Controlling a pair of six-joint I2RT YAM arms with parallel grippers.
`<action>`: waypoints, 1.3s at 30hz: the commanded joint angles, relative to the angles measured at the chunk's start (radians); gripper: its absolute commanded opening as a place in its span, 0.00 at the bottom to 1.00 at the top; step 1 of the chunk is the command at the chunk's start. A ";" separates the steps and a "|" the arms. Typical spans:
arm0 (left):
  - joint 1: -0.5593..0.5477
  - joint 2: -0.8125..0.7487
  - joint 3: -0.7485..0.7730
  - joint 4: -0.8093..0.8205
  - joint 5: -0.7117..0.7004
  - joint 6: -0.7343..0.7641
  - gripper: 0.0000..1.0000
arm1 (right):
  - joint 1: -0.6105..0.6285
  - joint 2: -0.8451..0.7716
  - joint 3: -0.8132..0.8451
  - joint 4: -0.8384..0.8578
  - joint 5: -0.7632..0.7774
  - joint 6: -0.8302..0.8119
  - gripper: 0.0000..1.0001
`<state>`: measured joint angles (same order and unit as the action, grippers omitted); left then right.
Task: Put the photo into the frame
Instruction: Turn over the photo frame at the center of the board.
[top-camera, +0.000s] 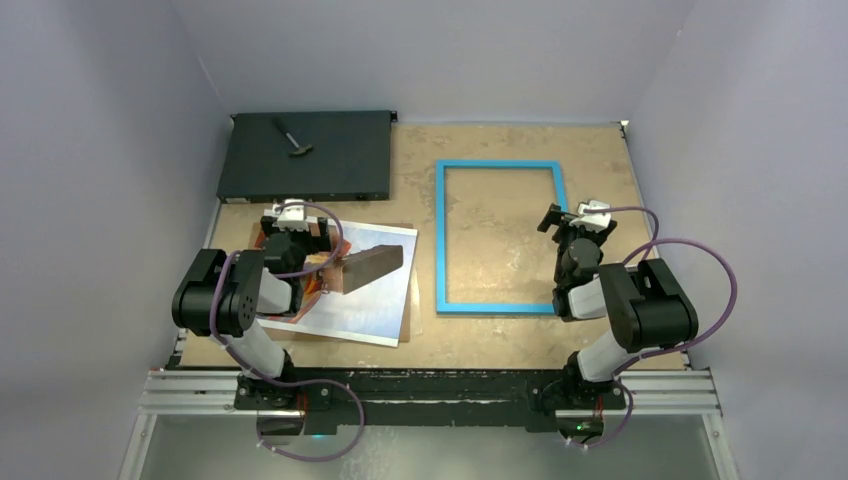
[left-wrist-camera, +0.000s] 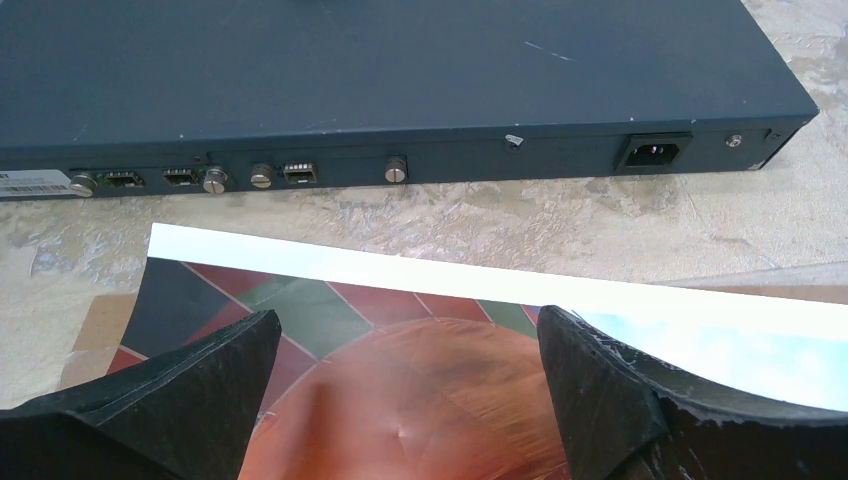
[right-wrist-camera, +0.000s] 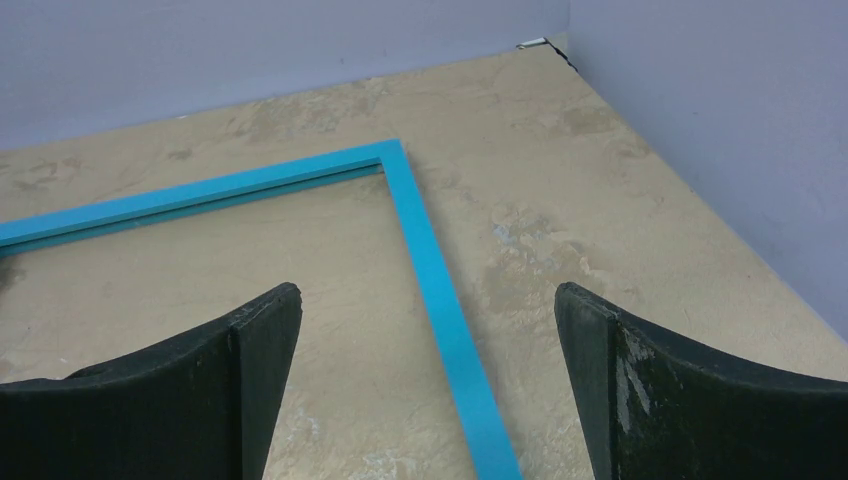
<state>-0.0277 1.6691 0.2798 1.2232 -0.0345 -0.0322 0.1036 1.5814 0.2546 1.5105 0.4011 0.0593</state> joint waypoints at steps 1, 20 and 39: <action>0.002 -0.014 0.002 0.023 0.001 0.011 1.00 | -0.005 -0.008 -0.003 0.079 0.009 -0.018 0.99; 0.050 -0.142 0.529 -0.906 0.025 0.025 0.94 | 0.015 -0.207 0.012 -0.102 0.122 0.005 0.99; 0.128 -0.152 1.071 -1.749 0.216 -0.045 0.87 | 0.394 -0.102 0.757 -1.377 0.012 0.416 0.99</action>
<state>0.0845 1.5143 1.2827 -0.3454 0.1711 -0.0860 0.3111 1.4429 0.9108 0.3759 0.3115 0.4995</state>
